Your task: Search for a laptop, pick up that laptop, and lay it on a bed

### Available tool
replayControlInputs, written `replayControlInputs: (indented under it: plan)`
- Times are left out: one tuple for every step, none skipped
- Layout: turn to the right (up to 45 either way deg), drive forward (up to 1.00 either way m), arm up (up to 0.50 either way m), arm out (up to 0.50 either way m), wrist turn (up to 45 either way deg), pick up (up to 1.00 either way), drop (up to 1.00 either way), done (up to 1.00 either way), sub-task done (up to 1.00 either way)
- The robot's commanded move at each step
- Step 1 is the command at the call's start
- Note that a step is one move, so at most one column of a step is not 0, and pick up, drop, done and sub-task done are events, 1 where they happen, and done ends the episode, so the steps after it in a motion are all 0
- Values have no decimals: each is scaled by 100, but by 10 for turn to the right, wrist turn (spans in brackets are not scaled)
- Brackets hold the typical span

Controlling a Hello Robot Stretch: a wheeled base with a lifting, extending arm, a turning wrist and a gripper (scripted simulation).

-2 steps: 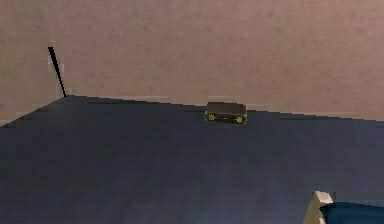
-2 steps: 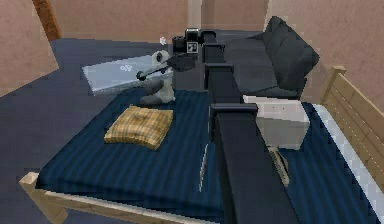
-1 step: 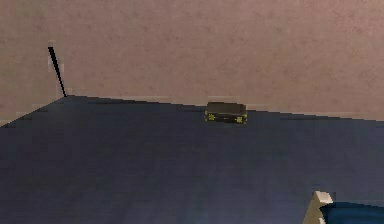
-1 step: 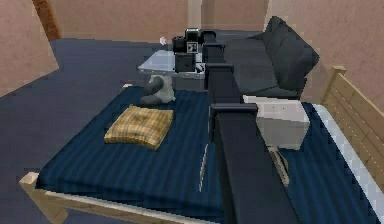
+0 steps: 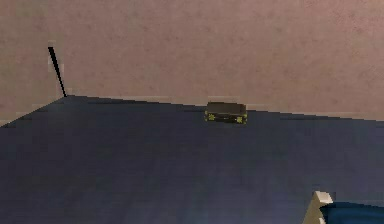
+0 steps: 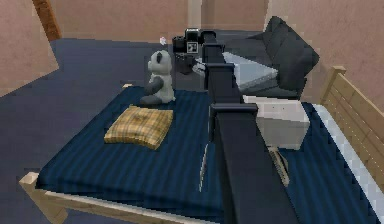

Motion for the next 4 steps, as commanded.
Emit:
replayControlInputs:
  plan:
    - [0,0,-30,0,0,0,0,0,0]
    - [0,0,-32,0,0,0,0,0,0]
    - [0,0,0,0,0,0,100,0,0]
    - [0,0,10,0,0,0,0,0,0]
